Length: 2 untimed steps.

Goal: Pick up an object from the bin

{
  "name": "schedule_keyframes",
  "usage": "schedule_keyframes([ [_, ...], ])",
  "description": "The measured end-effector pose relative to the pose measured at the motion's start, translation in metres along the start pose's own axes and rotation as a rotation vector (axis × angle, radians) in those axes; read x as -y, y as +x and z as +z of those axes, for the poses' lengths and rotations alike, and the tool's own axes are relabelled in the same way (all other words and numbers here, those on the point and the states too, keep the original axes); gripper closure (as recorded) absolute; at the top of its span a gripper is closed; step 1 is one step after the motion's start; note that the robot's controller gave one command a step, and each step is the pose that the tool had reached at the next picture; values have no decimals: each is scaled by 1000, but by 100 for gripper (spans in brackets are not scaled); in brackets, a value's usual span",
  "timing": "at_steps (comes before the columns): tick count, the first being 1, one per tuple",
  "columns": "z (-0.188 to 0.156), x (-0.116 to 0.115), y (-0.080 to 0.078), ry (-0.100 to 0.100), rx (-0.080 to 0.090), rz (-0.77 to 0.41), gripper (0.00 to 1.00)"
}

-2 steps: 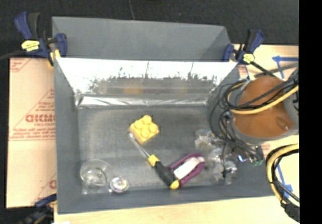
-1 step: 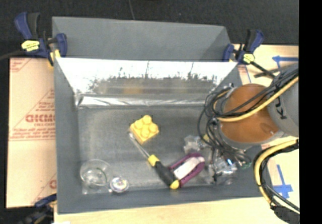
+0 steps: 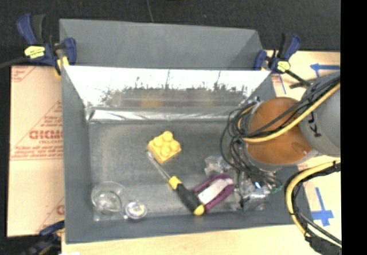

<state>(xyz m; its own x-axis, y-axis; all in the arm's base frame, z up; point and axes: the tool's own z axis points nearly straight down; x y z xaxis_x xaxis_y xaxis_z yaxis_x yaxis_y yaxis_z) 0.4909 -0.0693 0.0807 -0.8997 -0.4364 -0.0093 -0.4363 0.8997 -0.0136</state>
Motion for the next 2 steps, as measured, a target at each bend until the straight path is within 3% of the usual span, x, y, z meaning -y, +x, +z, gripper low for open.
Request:
schedule_keyframes([
  [1, 6, -12, -7, -5, 0, 25, 0],
  [2, 10, -21, -13, -2, -1, -179, 100],
])
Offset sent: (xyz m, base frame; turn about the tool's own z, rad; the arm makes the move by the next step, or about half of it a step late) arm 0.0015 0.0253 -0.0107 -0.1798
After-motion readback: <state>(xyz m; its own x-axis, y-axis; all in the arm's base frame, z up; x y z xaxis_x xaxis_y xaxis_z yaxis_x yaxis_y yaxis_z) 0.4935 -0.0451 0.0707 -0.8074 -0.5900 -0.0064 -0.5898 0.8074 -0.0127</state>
